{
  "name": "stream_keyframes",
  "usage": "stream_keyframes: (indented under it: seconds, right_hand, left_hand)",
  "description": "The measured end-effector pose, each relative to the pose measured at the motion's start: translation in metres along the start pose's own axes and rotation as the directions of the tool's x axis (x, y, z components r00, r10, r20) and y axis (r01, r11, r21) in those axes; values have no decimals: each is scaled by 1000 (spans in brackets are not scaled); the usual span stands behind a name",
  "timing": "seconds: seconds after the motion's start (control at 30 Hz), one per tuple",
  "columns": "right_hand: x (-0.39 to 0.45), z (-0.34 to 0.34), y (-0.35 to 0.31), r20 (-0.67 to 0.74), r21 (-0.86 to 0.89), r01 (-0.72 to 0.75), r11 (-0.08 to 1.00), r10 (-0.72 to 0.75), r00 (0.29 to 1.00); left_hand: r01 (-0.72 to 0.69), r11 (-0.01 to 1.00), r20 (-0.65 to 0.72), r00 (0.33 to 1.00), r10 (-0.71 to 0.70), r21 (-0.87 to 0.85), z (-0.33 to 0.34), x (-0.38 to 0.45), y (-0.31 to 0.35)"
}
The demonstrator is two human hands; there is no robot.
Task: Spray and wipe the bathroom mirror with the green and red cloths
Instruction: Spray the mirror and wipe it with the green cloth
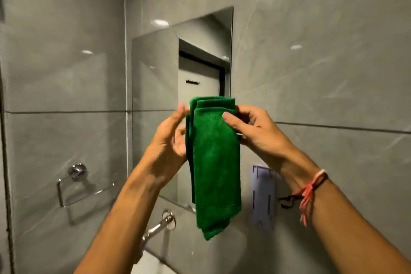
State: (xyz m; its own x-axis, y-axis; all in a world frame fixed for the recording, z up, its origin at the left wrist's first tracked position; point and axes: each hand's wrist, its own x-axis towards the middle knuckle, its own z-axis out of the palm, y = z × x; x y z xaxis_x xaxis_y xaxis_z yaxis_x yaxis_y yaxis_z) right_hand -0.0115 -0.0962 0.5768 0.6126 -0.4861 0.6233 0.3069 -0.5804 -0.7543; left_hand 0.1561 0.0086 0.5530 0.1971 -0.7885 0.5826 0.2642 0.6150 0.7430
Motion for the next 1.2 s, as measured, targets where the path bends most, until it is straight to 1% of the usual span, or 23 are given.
stream_keyframes:
  seconds: [0.1,0.17,0.2,0.23,0.3,0.33,0.37,0.47,0.53,0.57,0.63,0.7,0.73,0.77,0.8,0.83,0.87,0.93,1.0,1.07,1.1,1.13,1.2]
  right_hand:
    - [37,7,-26,37,82,9,997,-12,999]
    - [60,15,-34,7,-21,30,999,-30,1000]
    - [72,18,-36,-31,-155,57,986,-62,998]
    - [80,21,-34,-73,-337,75,939,-106,992]
    - [95,23,-31,-125,-664,72,745,-205,971]
    - [98,25,-31,-135,-724,60,687,-225,965]
    - [101,24,-33,-132,-741,64,668,-239,962]
    - [108,11,-44,-152,-785,76,614,-310,938]
    - [112,-6,-53,-218,-877,31,480,-454,864]
    - [113,-14,-57,-228,-919,6,394,-544,808]
    - [118,-31,-62,-186,-974,-42,224,-679,710]
    - [129,-46,-69,-148,-989,-95,113,-751,643]
    - [135,-51,-73,-135,-990,-114,81,-776,616]
    - [143,-57,-77,-118,-991,-126,53,-799,590]
    - [148,-62,-80,-98,-991,-132,25,-808,581]
    - [152,-65,-80,-72,-991,-133,-9,-806,588]
    - [156,-70,-76,-44,-989,-136,-50,-792,610]
    - [160,-79,-63,31,-972,-150,-179,-736,676]
    - [162,-83,-52,111,-935,-153,-321,-672,732]
    - [164,-82,-48,128,-909,-163,-383,-629,767]
    - [167,-81,-47,123,-901,-177,-397,-622,773]
    - [170,-80,-47,111,-892,-195,-407,-617,779]
    - [175,-82,-42,101,-874,-227,-430,-617,781]
  left_hand:
    - [-31,979,9,999,33,-202,-1,-4,-4]
    - [15,952,-5,1000,-17,-307,3,-6,-20]
    - [22,933,-14,999,-29,-359,5,-3,-26]
    - [21,913,-21,999,-32,-407,9,-1,-30]
    - [-36,892,-55,998,12,-451,19,11,-31]
    - [-105,901,-120,991,60,-421,23,17,-32]
    - [-181,914,-189,975,118,-362,28,26,-31]
    - [-373,922,-342,884,319,-105,37,51,-24]
    - [-484,867,-387,781,490,123,38,75,-10]
    - [-529,808,-382,713,588,258,39,89,0]
    - [-601,609,-255,571,780,517,44,128,25]
    - [-572,329,-35,463,886,752,51,175,47]
    - [-506,187,84,465,881,842,55,196,51]
    - [-437,73,178,506,844,896,59,218,51]
    - [-384,15,232,590,774,923,62,233,47]
    - [-360,-14,268,668,695,933,62,245,41]
    - [-362,-28,298,718,629,932,58,256,35]
    - [-428,-45,382,751,539,903,42,273,34]
    - [-507,-130,505,733,456,852,20,279,47]
    - [-545,-257,599,671,437,798,2,282,53]
    - [-546,-289,614,645,455,787,-4,286,53]
    - [-543,-283,605,626,492,791,-6,291,51]
    - [-519,-195,518,603,607,832,-8,306,48]
